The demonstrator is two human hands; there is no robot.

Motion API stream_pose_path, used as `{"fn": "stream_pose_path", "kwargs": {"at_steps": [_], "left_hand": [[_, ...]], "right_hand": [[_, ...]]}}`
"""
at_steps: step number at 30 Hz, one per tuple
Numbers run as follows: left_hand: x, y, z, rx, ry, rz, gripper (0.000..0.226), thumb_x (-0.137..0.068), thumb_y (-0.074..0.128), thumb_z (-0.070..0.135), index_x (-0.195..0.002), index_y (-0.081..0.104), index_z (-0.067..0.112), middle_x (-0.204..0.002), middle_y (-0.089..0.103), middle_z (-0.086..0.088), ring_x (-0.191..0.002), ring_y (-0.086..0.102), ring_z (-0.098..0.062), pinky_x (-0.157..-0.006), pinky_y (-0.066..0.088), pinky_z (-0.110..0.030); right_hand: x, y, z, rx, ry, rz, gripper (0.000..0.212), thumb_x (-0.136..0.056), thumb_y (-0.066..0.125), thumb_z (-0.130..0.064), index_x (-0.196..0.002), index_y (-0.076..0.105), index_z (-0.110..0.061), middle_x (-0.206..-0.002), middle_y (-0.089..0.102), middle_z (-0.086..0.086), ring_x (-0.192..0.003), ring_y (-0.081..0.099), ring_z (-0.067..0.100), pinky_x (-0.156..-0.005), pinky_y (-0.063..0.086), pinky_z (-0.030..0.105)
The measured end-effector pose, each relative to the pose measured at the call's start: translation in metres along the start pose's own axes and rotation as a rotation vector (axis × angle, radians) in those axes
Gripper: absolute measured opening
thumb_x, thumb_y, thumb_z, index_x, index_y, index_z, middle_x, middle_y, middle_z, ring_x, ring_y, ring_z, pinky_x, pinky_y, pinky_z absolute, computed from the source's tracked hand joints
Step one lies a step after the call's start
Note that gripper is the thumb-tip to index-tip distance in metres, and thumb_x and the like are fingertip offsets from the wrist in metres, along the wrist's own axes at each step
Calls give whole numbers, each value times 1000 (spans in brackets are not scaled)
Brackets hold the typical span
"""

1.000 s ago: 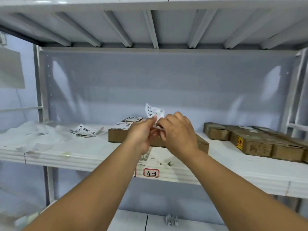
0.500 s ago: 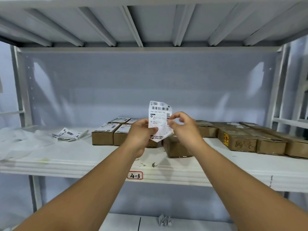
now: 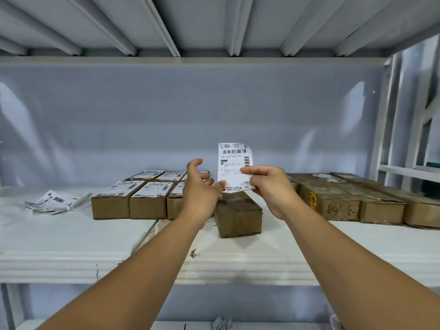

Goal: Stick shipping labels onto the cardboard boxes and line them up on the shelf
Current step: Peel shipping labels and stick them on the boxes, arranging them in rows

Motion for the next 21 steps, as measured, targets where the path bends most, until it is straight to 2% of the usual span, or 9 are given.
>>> {"fn": "stream_pose_path", "kwargs": {"at_steps": [2, 5, 7, 11, 14, 16, 18, 21], "left_hand": [[2, 2, -4, -30, 97, -59, 57, -86, 65, 8, -126, 37, 38, -105, 50, 7, -78, 62, -7, -62, 51, -16], [10, 6, -15, -118, 223, -109, 46, -86, 62, 4, -106, 52, 45, -112, 53, 3, -72, 63, -13, -66, 48, -26], [13, 4, -20, -105, 241, -90, 47, -86, 59, 0, -98, 56, 45, -113, 52, 0, -70, 59, -13, -65, 48, -27], [16, 0, -17, -88, 274, -79, 51, -86, 59, -1, -93, 43, 47, -114, 47, 7, -65, 59, -13, -68, 51, -33], [18, 0, -13, -143, 335, -63, 42, -86, 60, 0, -81, 43, 38, -112, 48, 1, -63, 58, -15, -65, 50, -29], [18, 0, -13, -165, 347, -55, 29, -85, 63, 2, -79, 49, 28, -109, 48, 4, -64, 57, -13, -68, 52, -28], [20, 2, -12, -171, 341, -62, 22, -84, 64, 3, -78, 57, 23, -108, 47, 9, -64, 56, -4, -72, 52, -20], [19, 2, -14, -190, 321, -70, 20, -84, 65, 4, -75, 65, 22, -110, 45, 12, -65, 55, 4, -70, 46, -7]], "right_hand": [[-2, -3, 9, -9, 2, -21, 36, -85, 43, 15, -84, 68, -11, -92, 69, 7, -75, 68, 13, -64, 53, 18], [-3, -5, 21, -2, -11, -1, 34, -83, 47, 11, -79, 69, -14, -78, 69, -2, -61, 62, 0, -54, 43, 8], [-4, -6, 29, -48, -8, 12, 38, -82, 46, 12, -76, 71, -15, -74, 70, -4, -63, 63, 3, -54, 45, 9], [-2, -5, 41, -136, 12, 28, 37, -81, 46, 12, -78, 73, -13, -85, 71, 9, -73, 66, 15, -60, 53, 20], [-2, -4, 44, -202, 18, 24, 38, -80, 45, 14, -74, 74, -11, -81, 72, 14, -76, 67, 25, -69, 55, 28], [-2, -6, 44, -204, 10, 27, 41, -79, 45, 14, -69, 75, -12, -76, 72, 13, -75, 67, 26, -70, 55, 28], [-1, -7, 45, -173, 5, 35, 42, -79, 45, 13, -67, 75, -13, -75, 72, 12, -76, 66, 26, -72, 53, 29], [2, -7, 46, -154, 21, 50, 40, -80, 44, 12, -71, 74, -13, -75, 72, 12, -74, 67, 25, -68, 54, 27]]}}
Point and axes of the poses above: each hand's wrist, its own x-axis away from the middle knuckle, its own y-axis out of the palm, z = x × y, the point moved 8 cm from there along -x, towards the middle knuckle
